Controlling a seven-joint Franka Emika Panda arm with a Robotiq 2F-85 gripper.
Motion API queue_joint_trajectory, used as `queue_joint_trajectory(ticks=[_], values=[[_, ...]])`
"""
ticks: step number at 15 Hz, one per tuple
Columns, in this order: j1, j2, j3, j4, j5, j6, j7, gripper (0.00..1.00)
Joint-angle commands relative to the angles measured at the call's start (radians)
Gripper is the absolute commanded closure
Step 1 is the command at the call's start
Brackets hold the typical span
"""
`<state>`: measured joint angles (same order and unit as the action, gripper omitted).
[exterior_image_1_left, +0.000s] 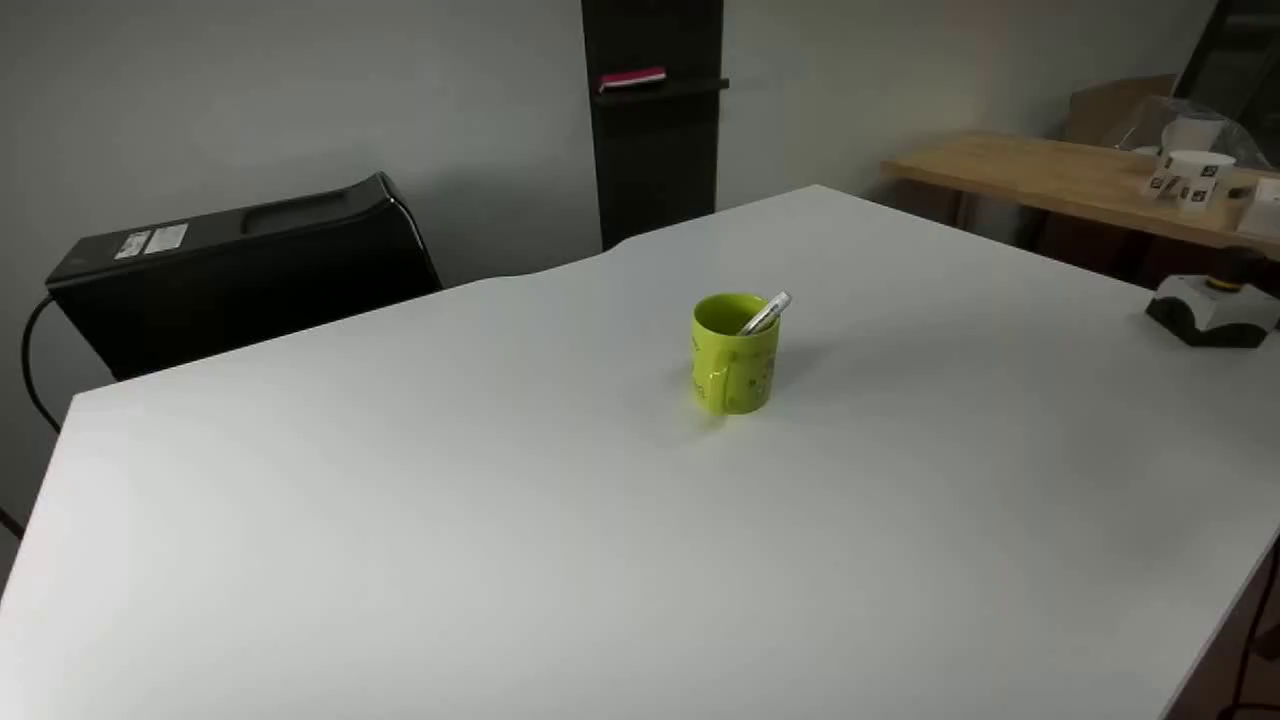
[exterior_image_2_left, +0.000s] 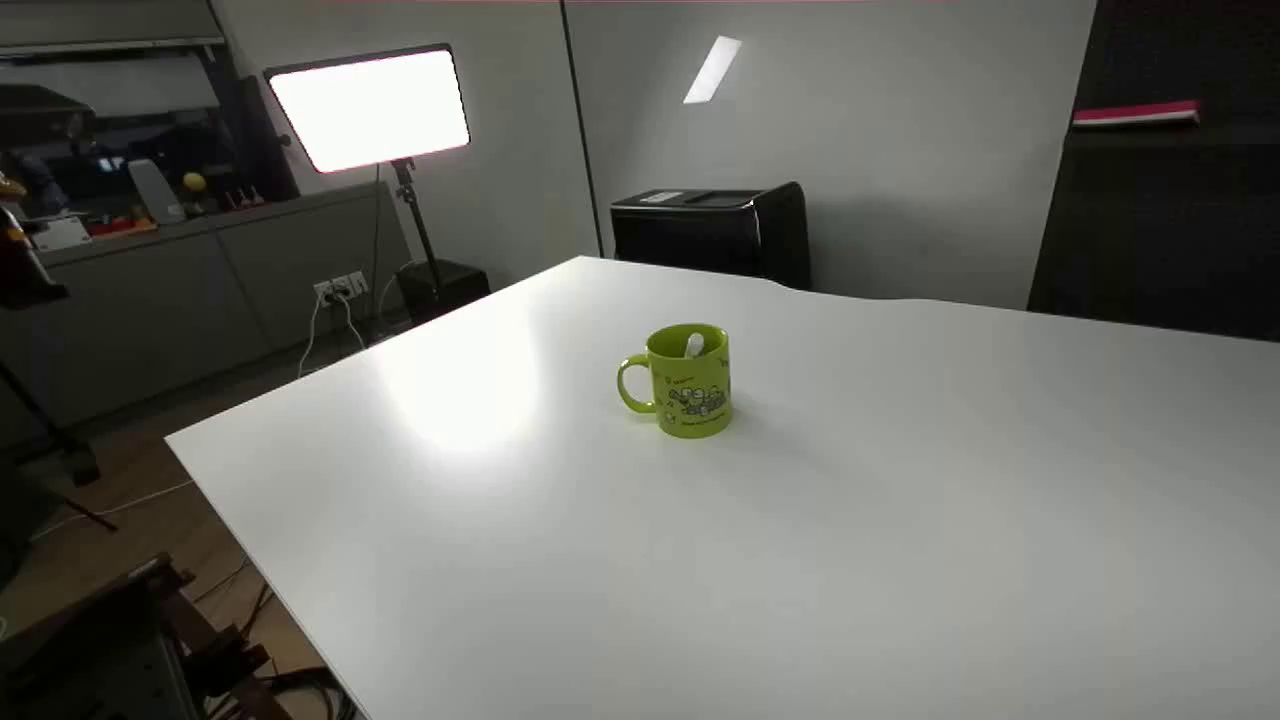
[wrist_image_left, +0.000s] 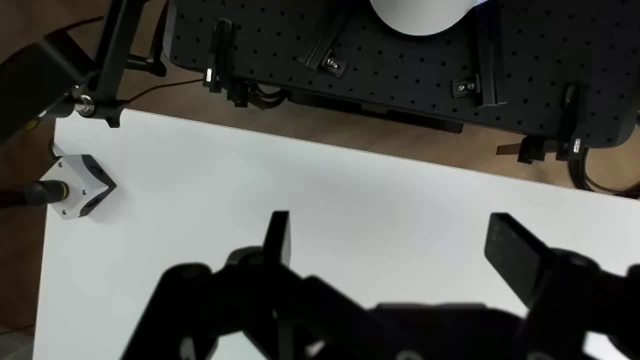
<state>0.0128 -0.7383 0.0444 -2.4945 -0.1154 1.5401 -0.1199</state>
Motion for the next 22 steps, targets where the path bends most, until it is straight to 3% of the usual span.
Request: queue_joint_trajectory(ticks=[1, 15, 22], values=[[0.019, 0.001, -0.014, 0.002, -0.007, -0.002, 0.01, 0.0], [0.024, 0.022, -0.015, -0.022, -0.012, 0.018, 0.002, 0.0], [0.01, 0.137, -0.082, -0.101, 0.023, 0.235, -0.036, 0.0]])
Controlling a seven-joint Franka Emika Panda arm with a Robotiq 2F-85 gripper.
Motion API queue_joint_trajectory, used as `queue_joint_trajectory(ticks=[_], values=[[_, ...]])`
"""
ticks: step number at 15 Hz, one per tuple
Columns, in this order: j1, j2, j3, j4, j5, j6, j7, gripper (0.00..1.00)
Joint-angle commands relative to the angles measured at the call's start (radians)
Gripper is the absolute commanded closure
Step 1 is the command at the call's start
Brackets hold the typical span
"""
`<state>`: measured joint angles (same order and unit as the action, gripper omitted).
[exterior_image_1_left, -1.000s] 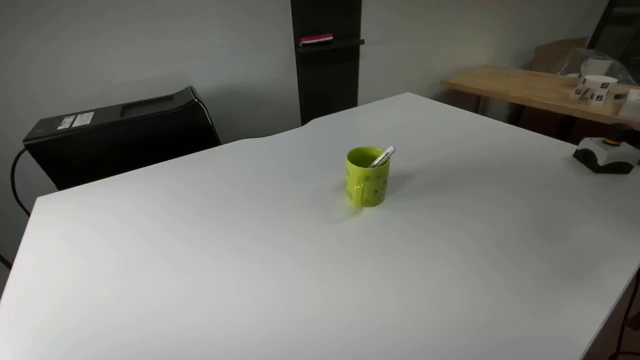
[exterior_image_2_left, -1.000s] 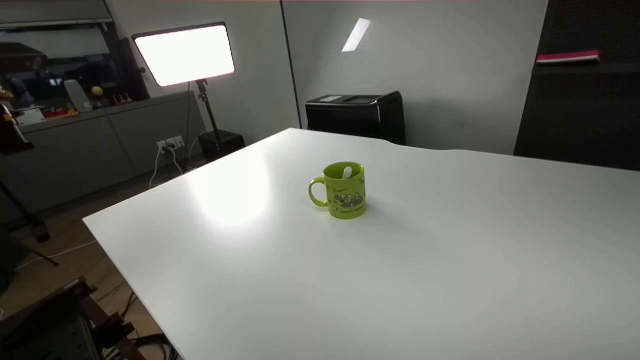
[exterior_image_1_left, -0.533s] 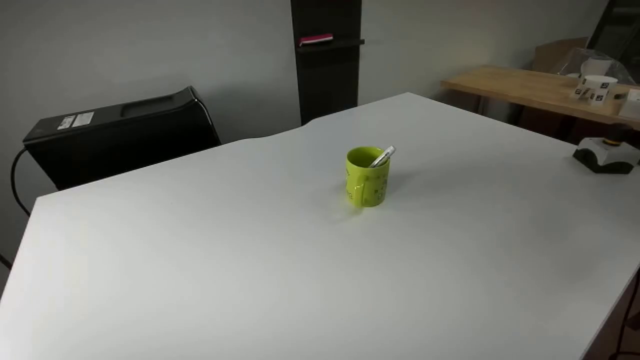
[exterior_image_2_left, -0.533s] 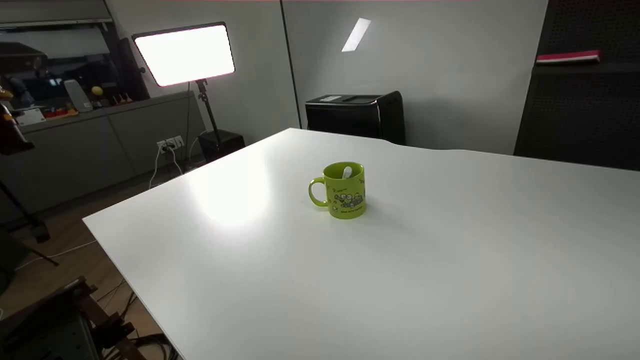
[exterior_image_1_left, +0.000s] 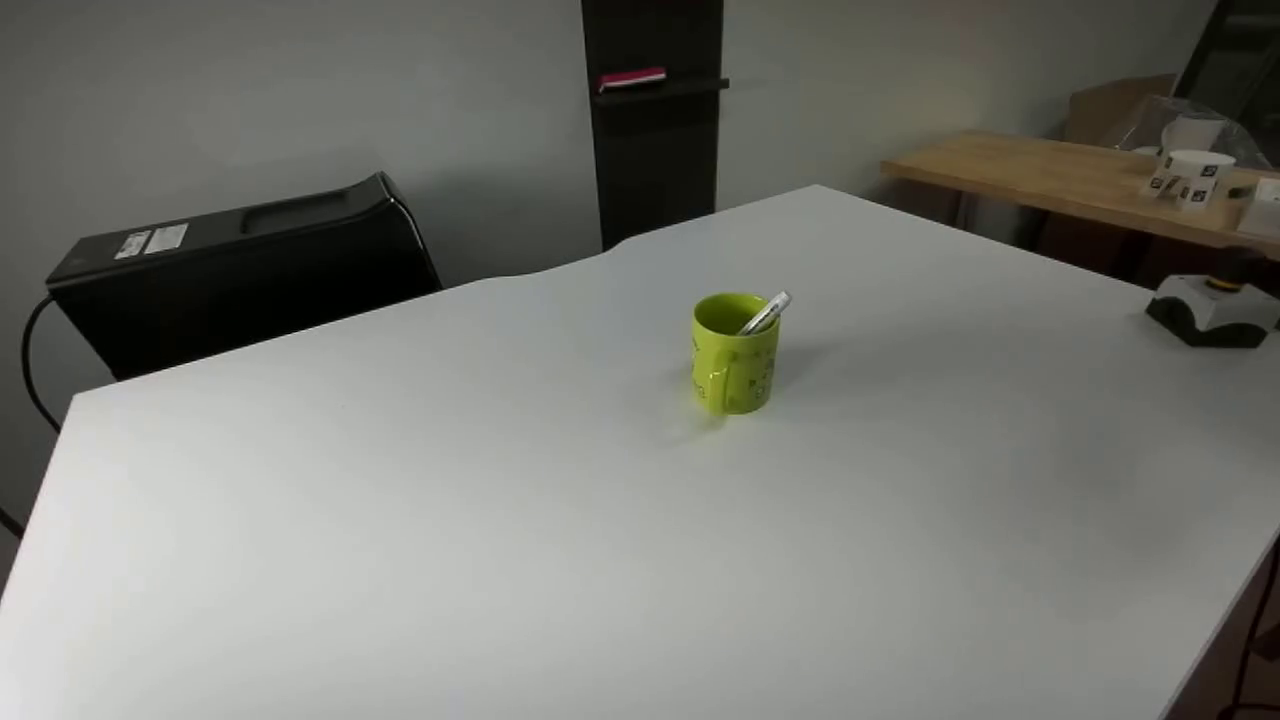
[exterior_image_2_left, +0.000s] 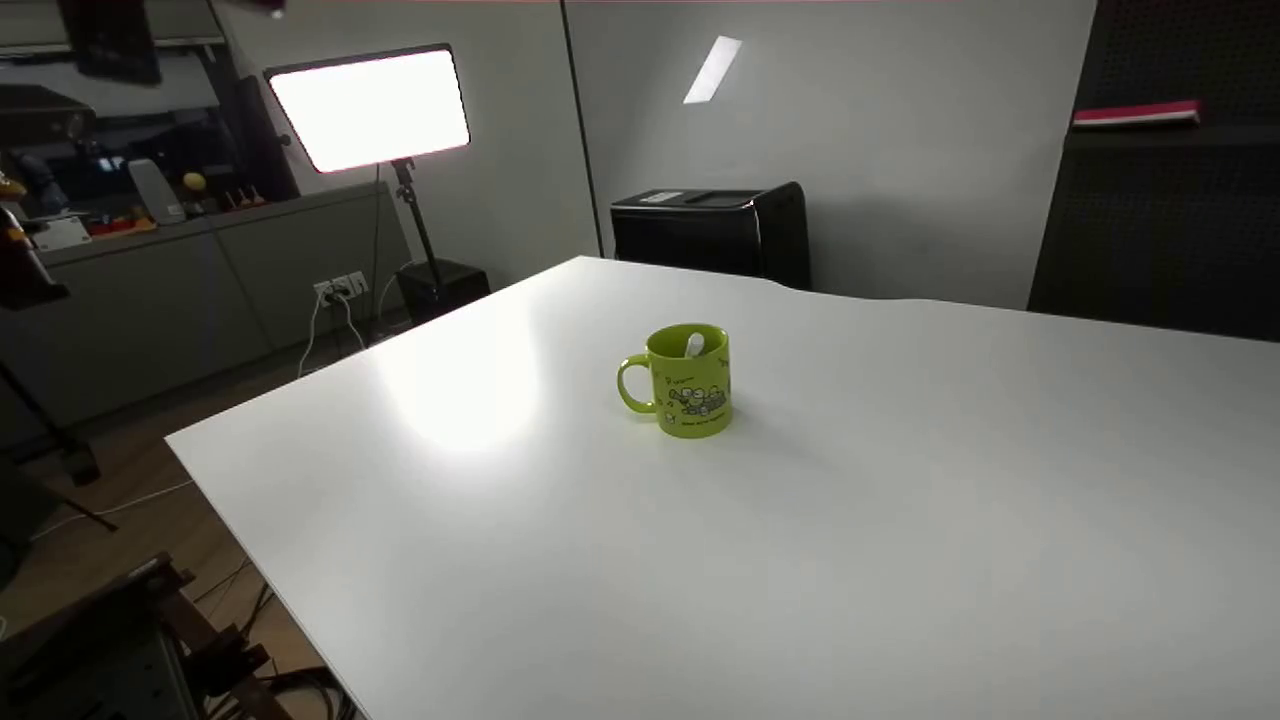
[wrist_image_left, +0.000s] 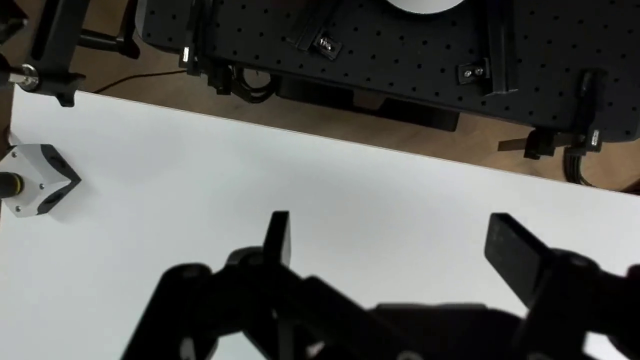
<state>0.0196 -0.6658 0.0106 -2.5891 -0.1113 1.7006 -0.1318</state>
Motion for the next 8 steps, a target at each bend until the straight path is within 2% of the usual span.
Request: queue_joint_trajectory(ticks=[1, 4, 8], values=[[0.0, 0.099, -0.07, -0.005, 0.034, 0.105, -0.044, 0.0], [-0.014, 0.181, -0.119, 0.009, 0.073, 0.196, -0.09, 0.0], [-0.041, 0.261, -0.143, 0.026, 0.099, 0.348, -0.09, 0.0]])
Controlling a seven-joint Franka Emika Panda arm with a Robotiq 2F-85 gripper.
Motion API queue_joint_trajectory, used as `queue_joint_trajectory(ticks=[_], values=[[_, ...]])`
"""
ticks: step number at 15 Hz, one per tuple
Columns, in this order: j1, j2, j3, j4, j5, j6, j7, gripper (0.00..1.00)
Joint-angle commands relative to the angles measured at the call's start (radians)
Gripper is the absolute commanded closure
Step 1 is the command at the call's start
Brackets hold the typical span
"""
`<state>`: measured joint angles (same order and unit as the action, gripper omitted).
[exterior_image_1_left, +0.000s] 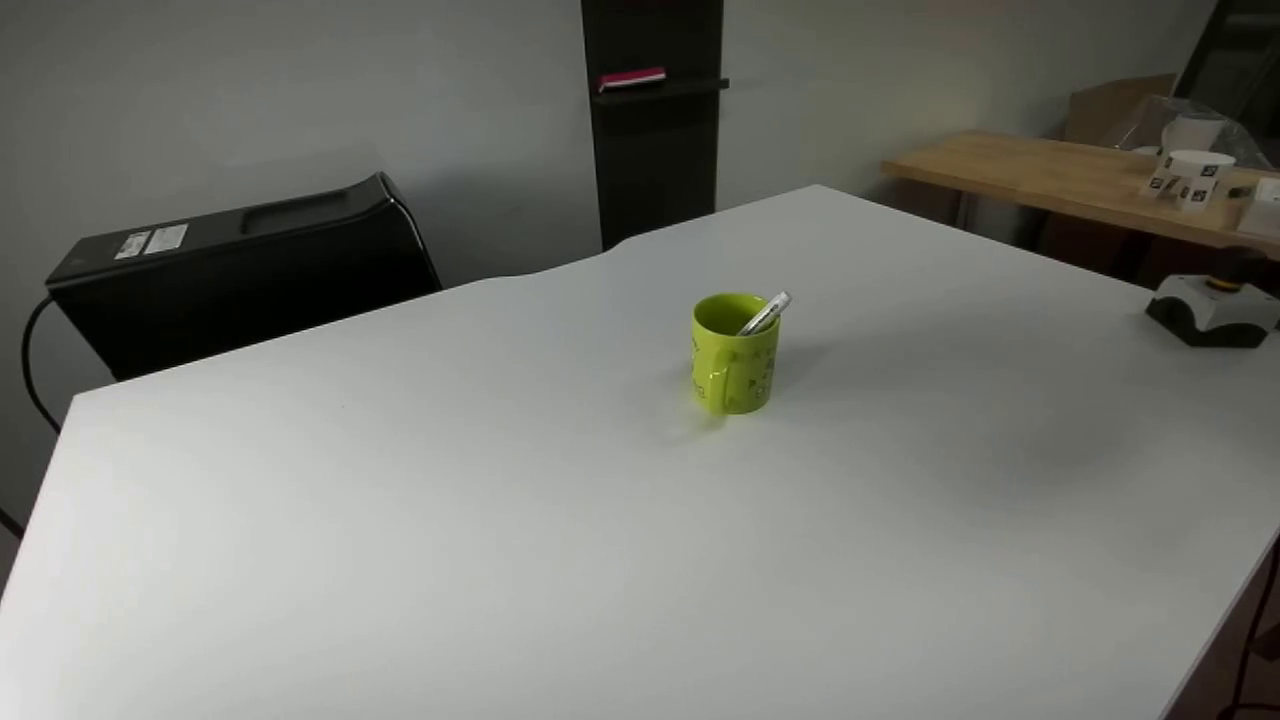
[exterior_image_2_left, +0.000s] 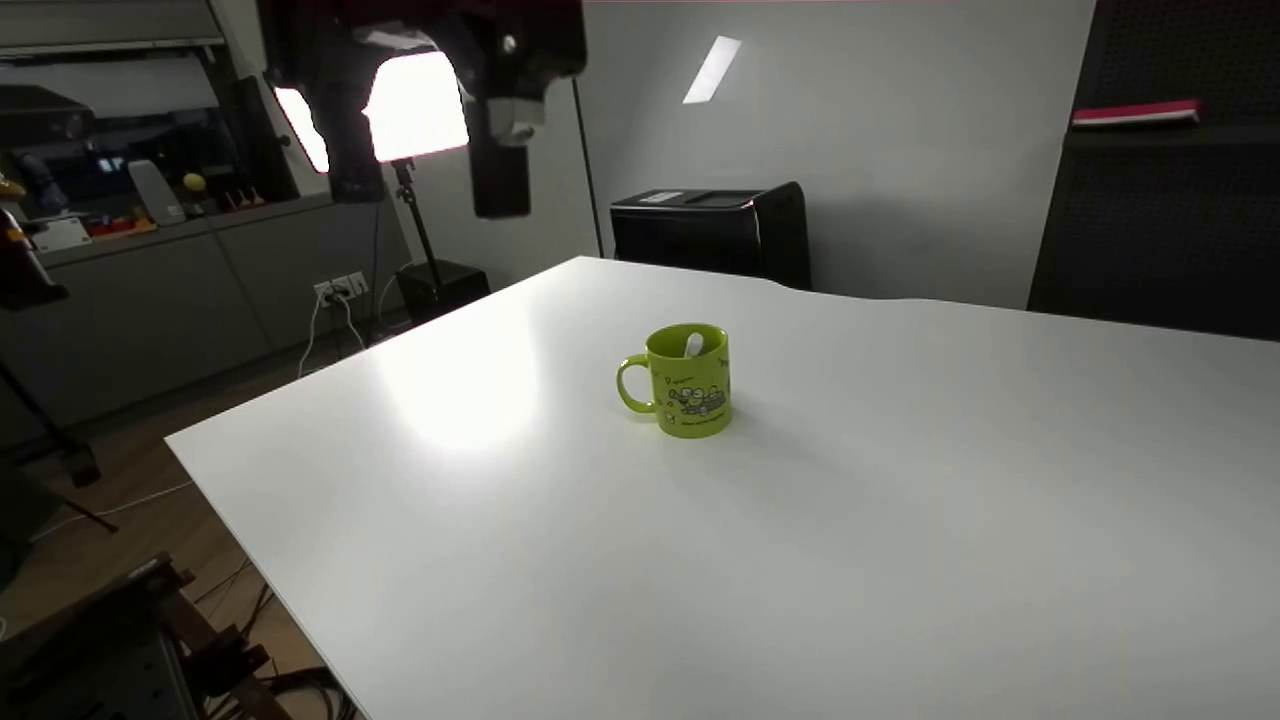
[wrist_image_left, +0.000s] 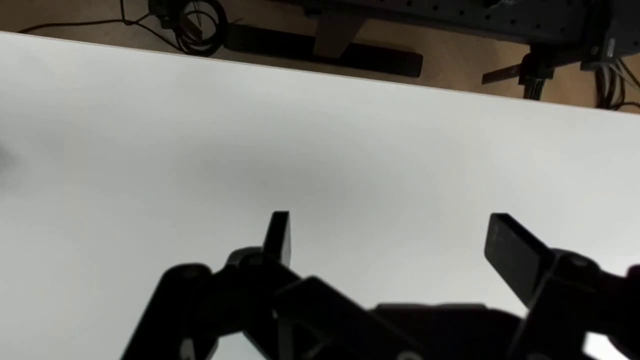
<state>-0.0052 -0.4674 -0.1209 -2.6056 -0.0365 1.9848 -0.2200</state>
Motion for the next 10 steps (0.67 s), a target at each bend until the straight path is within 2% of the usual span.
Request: queue_joint_trajectory(ticks=[1, 4, 7, 8, 10], values=[[-0.021, 0.081, -0.013, 0.048, 0.024, 0.099, 0.001, 0.0], [-0.039, 0.155, -0.007, 0.085, 0.017, 0.179, 0.017, 0.0], [-0.048, 0.236, -0.006, 0.148, 0.028, 0.166, 0.028, 0.0], [-0.048, 0.167, -0.003, 0.078, 0.019, 0.189, 0.002, 0.0], [-0.052, 0.211, -0.003, 0.109, 0.021, 0.189, 0.002, 0.0]])
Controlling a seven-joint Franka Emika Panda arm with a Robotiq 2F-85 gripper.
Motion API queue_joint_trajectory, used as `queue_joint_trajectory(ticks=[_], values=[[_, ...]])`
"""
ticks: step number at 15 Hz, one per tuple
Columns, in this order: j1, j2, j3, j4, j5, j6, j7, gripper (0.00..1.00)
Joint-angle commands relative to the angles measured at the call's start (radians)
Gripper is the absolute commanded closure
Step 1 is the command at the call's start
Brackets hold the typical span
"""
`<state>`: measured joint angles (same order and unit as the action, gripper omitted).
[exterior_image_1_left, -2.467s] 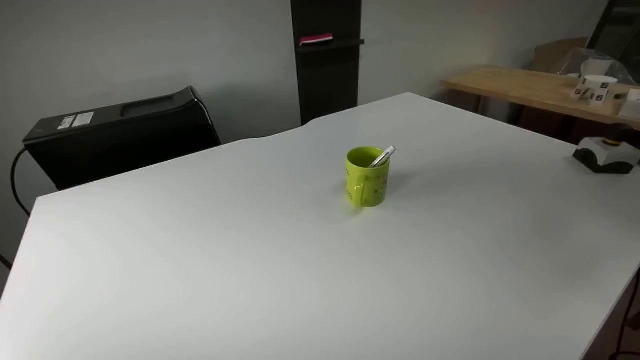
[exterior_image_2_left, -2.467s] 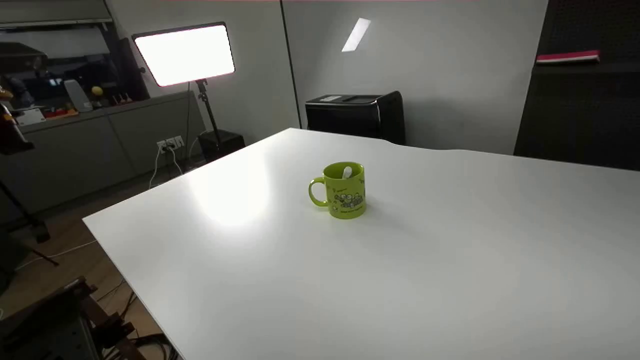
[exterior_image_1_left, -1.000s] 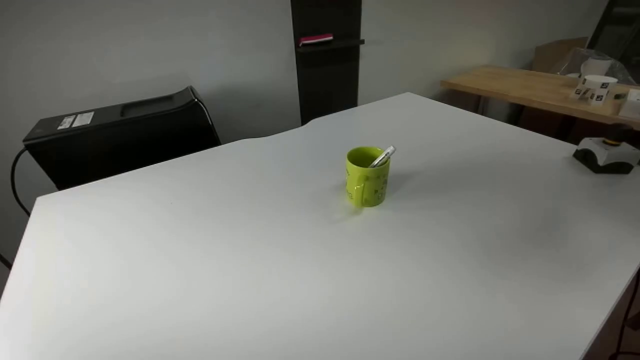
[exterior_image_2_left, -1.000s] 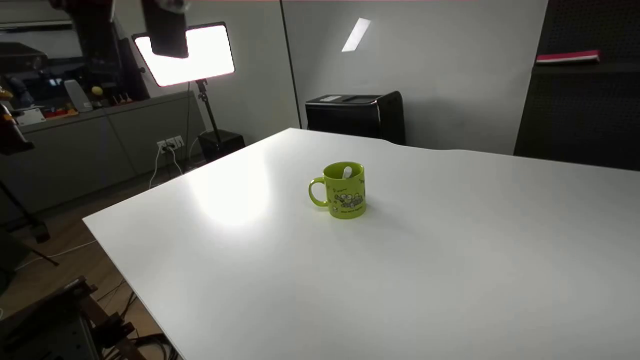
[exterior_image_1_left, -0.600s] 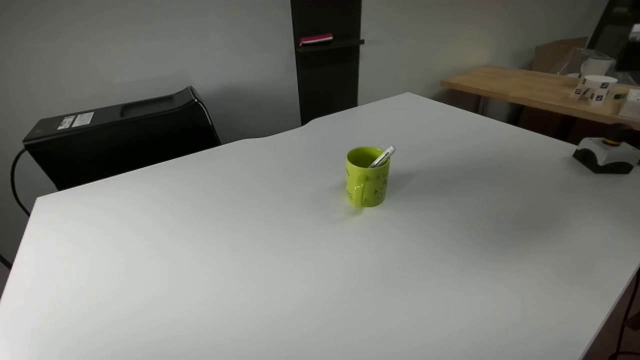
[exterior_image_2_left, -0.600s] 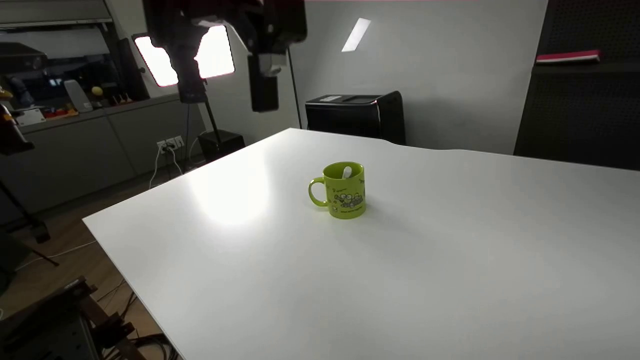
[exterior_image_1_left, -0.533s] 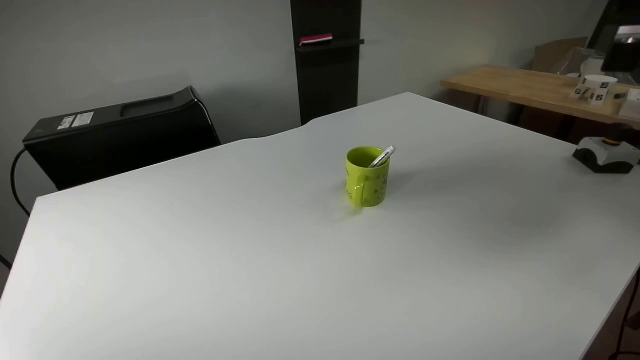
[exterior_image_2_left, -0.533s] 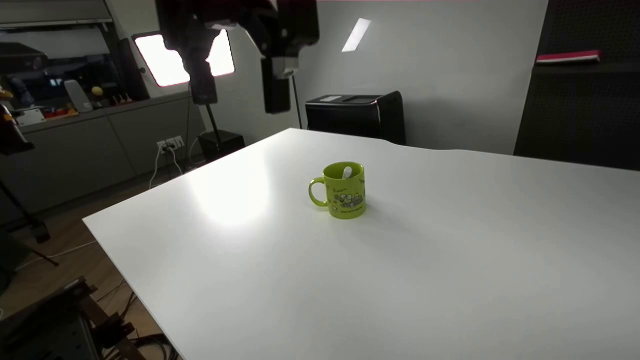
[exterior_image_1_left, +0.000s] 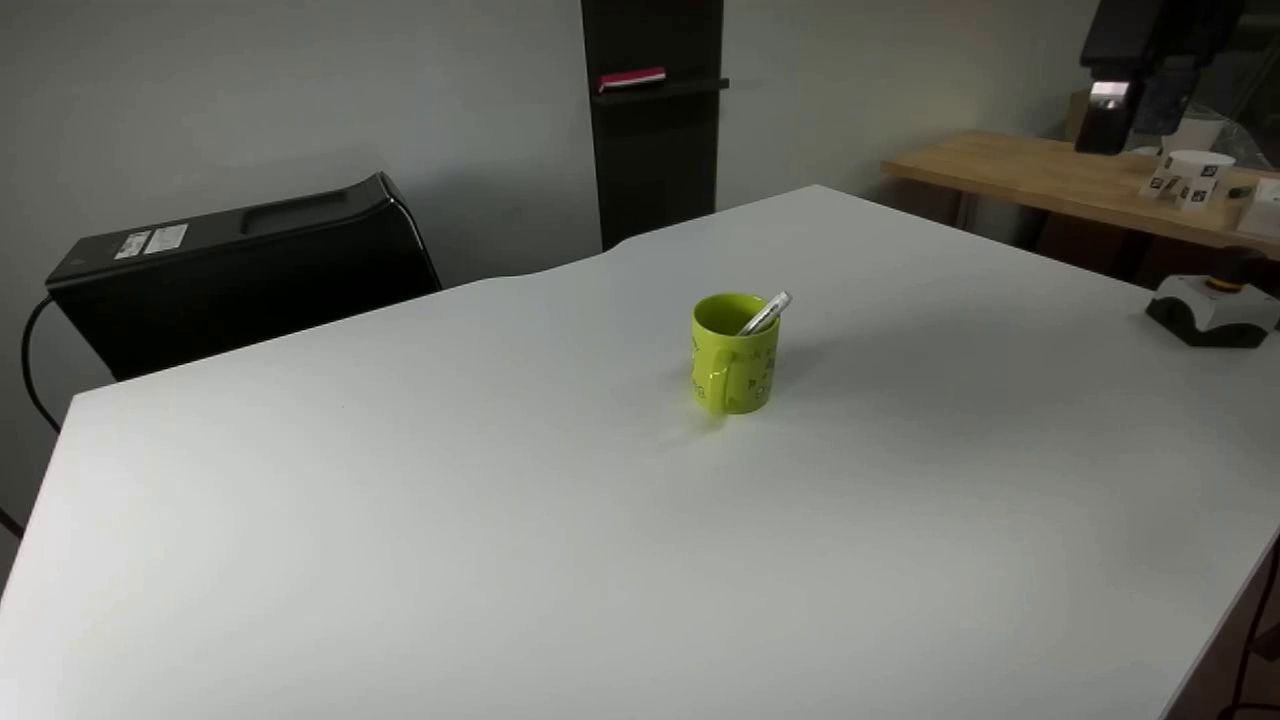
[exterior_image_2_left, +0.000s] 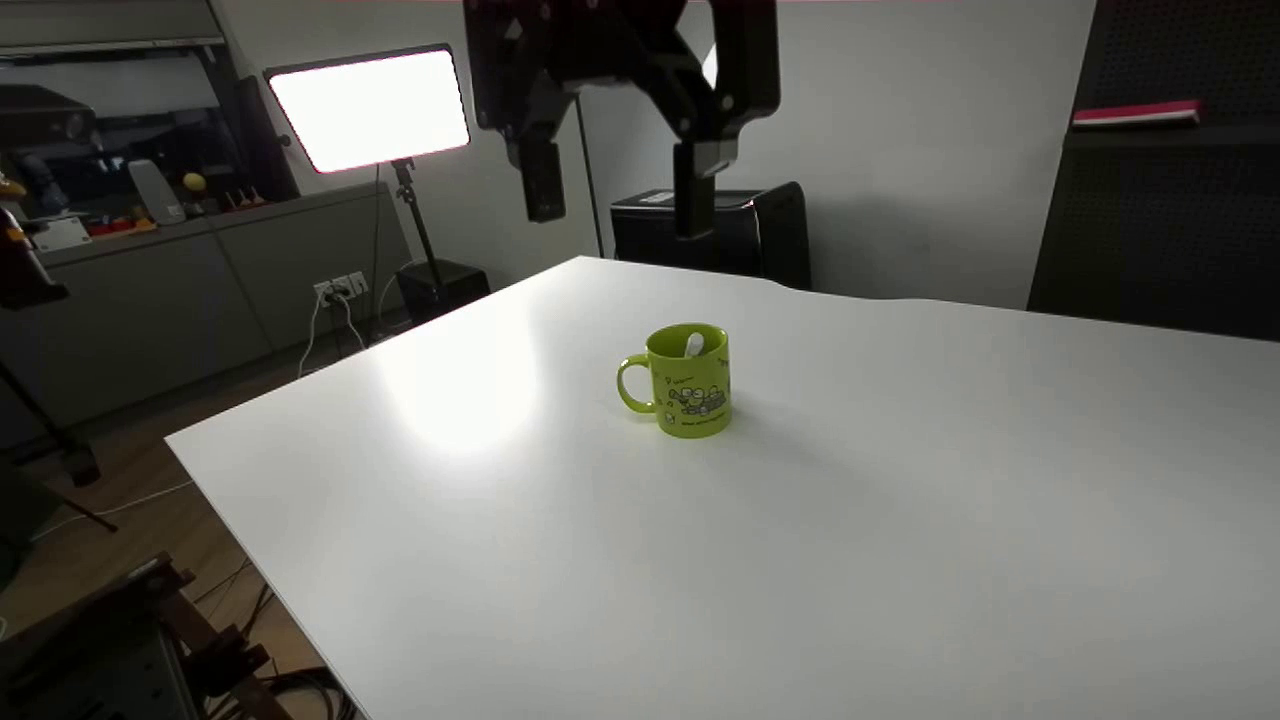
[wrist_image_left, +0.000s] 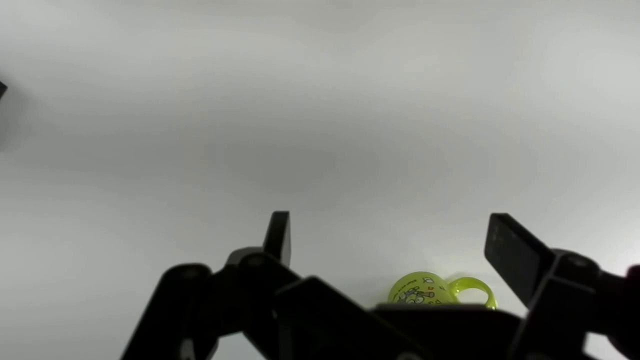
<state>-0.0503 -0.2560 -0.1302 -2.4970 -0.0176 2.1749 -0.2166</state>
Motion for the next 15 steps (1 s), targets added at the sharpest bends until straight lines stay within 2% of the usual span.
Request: queue_joint_trajectory(ticks=[1, 11, 15], values=[[-0.007, 0.012, 0.007, 0.009, 0.002, -0.001, -0.001, 0.0], [-0.008, 0.02, 0.007, 0.018, 0.003, -0.003, 0.0, 0.0], [0.006, 0.08, 0.029, 0.009, 0.009, 0.02, 0.025, 0.0]])
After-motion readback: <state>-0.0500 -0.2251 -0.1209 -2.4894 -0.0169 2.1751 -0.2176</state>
